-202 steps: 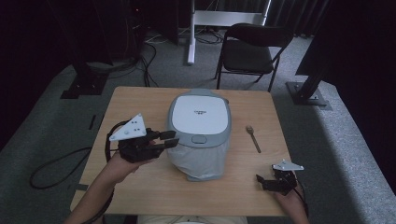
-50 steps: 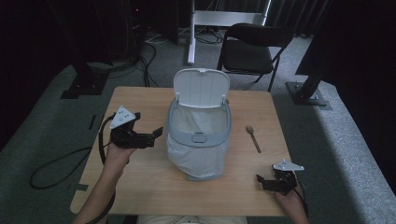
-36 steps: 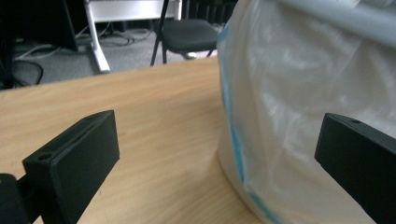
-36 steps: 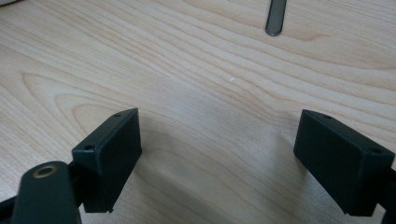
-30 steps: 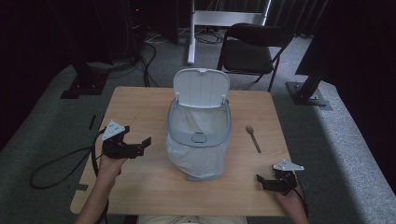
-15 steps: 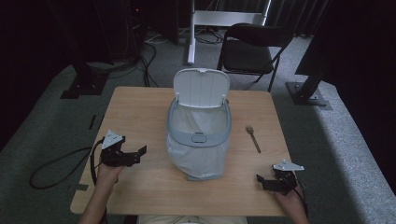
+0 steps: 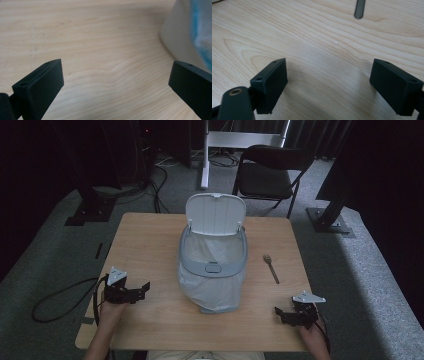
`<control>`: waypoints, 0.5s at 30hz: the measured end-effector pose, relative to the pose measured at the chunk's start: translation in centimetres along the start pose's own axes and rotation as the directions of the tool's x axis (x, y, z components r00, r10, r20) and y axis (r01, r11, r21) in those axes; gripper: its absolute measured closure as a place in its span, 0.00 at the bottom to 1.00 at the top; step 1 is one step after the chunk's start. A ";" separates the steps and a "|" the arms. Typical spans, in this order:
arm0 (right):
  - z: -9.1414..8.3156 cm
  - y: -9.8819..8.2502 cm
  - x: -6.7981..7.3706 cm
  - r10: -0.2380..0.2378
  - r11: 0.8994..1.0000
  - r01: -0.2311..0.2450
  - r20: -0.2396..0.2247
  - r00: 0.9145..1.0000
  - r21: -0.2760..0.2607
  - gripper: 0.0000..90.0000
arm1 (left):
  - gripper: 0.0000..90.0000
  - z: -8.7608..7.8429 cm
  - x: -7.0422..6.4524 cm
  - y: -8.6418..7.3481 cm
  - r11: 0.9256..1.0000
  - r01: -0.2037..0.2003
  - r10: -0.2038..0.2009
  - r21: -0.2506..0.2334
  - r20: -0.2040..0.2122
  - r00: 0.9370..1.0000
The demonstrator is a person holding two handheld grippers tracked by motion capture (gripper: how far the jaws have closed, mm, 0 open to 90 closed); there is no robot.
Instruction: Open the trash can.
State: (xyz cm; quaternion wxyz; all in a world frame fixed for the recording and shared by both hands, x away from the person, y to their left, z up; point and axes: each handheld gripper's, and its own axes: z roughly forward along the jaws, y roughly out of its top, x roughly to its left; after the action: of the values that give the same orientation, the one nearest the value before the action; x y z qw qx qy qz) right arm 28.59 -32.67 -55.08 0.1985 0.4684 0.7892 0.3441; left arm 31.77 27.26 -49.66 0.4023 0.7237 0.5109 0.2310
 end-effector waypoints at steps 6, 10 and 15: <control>0.1 0.1 -0.7 0.021 1.000 -0.021 -0.022 1.000 -0.009 0.16 | 0.00 0.4 1.3 -1.3 0.999 0.021 -0.019 0.031 -0.049 0.999; 0.3 0.5 -1.0 0.026 1.000 -0.026 0.002 1.000 -0.008 0.16 | 0.00 0.7 1.8 -1.8 0.998 0.025 -0.021 0.050 -0.072 0.997; 0.3 1.7 -1.7 0.072 0.996 -0.070 0.037 0.997 -0.048 0.15 | 0.00 1.0 2.1 -2.2 0.998 0.018 -0.012 0.057 -0.092 0.996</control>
State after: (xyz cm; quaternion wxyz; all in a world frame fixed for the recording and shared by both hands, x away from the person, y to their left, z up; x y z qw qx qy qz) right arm 30.59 -33.47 -54.07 0.2121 0.4978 0.7600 0.3600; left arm 32.11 29.23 -52.20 0.3589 0.7199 0.5408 0.2460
